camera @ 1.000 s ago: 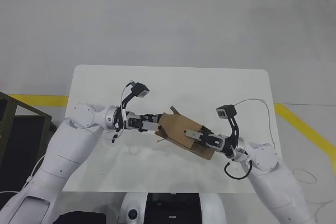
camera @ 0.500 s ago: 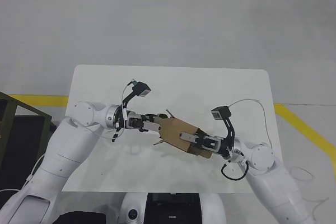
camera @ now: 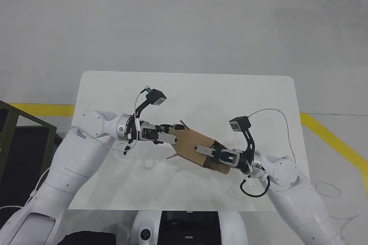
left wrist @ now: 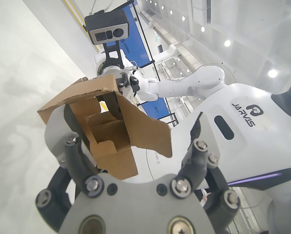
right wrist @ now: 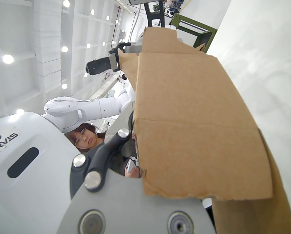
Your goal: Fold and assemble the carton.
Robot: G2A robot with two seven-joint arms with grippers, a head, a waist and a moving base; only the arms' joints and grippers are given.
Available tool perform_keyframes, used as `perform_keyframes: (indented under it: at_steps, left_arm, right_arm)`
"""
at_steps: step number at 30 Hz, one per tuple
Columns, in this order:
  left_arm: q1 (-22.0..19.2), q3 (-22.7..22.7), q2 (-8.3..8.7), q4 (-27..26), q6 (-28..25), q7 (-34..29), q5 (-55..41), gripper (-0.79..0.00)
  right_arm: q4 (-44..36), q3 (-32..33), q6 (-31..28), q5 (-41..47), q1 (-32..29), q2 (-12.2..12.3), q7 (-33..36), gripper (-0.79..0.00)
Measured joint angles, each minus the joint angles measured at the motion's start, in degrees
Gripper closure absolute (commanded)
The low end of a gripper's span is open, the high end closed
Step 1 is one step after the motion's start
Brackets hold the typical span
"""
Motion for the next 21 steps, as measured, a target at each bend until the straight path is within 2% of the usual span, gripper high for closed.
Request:
perform_keyframes:
  at_steps: [21]
  left_arm:
    - [0.5, -0.6, 0.14, 0.3, -0.2, 0.2, -0.1, -0.785]
  right_arm:
    - [1.3, 0.1, -1.2, 2.9, 0.2, 0.0, -0.3, 0.000]
